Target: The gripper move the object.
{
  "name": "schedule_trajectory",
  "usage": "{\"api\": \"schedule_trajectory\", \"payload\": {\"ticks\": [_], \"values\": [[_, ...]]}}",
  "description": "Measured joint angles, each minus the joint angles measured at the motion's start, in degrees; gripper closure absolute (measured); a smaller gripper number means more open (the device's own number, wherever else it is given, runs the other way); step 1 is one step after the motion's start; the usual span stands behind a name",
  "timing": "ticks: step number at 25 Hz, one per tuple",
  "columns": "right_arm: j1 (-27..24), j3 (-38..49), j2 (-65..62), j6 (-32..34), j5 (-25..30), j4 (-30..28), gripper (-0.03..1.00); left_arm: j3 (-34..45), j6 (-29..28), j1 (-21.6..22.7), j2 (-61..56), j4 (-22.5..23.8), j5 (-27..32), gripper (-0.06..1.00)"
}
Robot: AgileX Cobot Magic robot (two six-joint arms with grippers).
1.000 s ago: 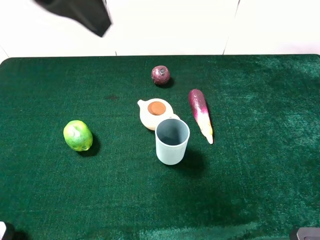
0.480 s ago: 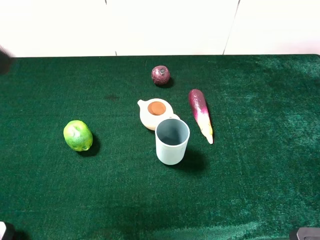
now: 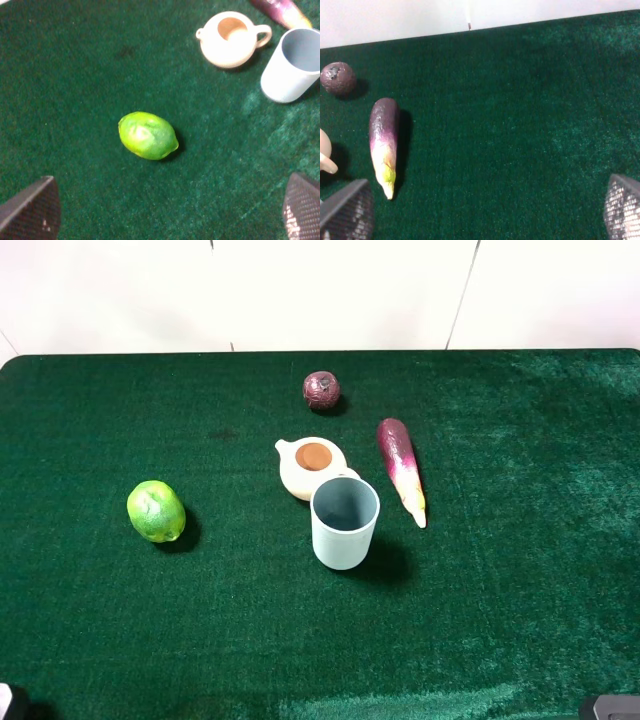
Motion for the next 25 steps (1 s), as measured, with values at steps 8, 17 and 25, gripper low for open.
{"api": "schedule_trajectory", "payload": {"ticks": [8,17,25], "values": [[0.00,0.00,0.00,0.00,0.00,0.00,0.28,7.02,0.00,13.05,-8.61,-1.82,0.00,0.04],[0.00,0.00,0.00,0.00,0.00,0.00,0.28,16.06,3.98,32.07,-14.75,-8.13,-0.52,0.04],[0.00,0.00,0.00,0.00,0.00,0.00,0.28,21.23,17.81,47.49,-18.33,-13.65,-6.23,0.04]]}}
